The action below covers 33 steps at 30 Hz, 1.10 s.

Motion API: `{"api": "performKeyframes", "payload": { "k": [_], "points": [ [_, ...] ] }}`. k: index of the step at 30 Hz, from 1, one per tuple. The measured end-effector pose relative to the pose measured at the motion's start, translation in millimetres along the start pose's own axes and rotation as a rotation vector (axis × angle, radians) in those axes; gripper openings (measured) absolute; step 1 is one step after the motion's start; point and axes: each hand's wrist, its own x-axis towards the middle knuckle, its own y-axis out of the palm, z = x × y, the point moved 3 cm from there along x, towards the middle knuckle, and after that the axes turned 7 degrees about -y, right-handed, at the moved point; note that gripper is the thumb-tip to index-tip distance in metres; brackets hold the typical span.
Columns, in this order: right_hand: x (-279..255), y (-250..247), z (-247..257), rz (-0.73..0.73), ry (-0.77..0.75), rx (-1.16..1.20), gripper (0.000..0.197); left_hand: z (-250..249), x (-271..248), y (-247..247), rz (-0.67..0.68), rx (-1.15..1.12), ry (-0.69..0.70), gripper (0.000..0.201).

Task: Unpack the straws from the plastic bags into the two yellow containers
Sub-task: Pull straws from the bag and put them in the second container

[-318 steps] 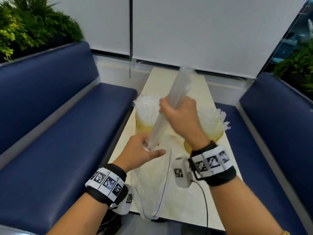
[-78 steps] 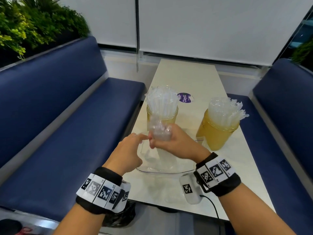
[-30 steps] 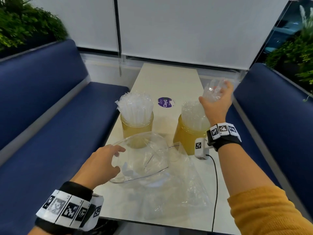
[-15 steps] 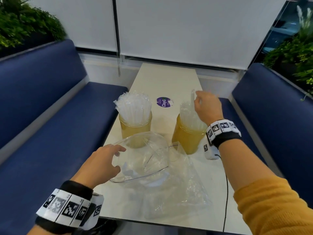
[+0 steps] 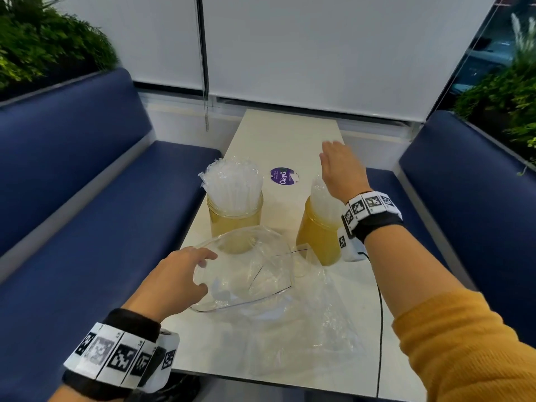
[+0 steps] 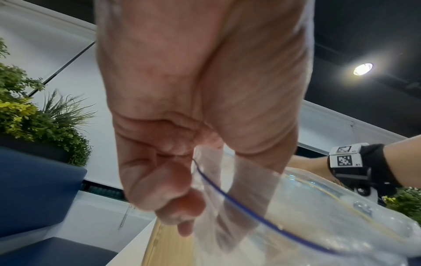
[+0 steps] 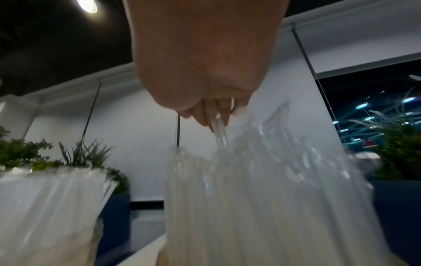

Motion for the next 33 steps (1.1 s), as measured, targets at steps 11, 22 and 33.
{"api": "performKeyframes", "payload": {
  "k": [11,22,33],
  "points": [
    [-23.3,-1.6,-8.8,-0.032,0.159,0.041,0.030,0.3,-4.7,-1.2,-0.038,0.004,0.028,0.055],
    [-73.3,-5.3,19.2,-0.218,0.050,0.229,0.037,5.6,-10.3,2.1,-0.074,-0.051,0.017,0.056],
    [-115.6,19.0,108.8,0.549,0.091,0.787,0.030,-10.6,-27.2,-27.3,0.074,-0.879,0.355,0.041]
  ]
}}
